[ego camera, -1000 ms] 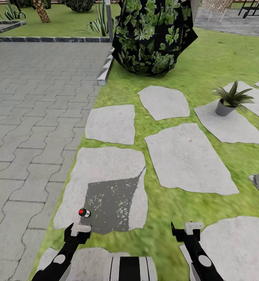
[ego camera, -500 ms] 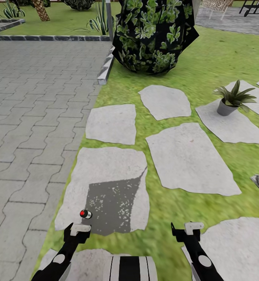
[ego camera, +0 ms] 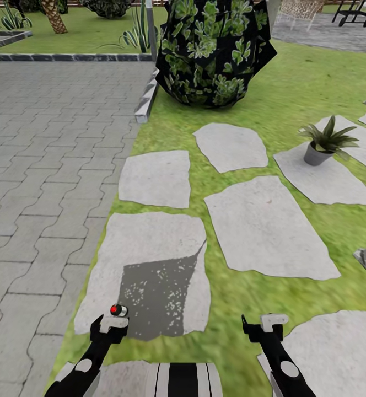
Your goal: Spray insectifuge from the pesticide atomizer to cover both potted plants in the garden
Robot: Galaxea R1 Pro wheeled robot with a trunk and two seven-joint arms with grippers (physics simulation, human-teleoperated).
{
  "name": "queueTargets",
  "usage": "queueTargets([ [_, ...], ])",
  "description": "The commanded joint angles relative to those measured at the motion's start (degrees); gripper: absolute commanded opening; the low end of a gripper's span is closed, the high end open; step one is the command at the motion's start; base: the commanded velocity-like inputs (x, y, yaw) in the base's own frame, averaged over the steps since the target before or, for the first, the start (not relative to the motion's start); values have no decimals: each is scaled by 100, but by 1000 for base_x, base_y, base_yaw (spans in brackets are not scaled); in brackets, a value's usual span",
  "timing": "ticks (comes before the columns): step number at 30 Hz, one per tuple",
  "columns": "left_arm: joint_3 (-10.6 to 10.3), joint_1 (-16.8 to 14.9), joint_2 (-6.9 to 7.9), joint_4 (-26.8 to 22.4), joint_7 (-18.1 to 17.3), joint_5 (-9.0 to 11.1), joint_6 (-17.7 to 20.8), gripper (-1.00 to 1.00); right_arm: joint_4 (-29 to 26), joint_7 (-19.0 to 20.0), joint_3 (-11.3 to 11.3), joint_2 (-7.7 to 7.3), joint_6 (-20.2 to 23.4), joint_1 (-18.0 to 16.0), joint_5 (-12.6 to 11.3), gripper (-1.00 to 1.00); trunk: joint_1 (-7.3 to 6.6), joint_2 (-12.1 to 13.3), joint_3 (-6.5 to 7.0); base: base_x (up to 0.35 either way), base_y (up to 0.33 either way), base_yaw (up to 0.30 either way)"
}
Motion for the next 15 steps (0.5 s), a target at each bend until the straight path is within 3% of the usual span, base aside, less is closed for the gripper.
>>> queueTargets([
  [1, 34, -3, -3, 5, 11, -61, -22, 100, 4, -19, -5, 1, -13, -3, 60, 100, 0, -1, 3, 29, 0, -59],
  [15, 39, -1, 5, 12, 15, -61, -24, 100, 4, -19, -5, 1, -13, -3, 60, 100, 0, -1, 16, 23, 0, -10],
])
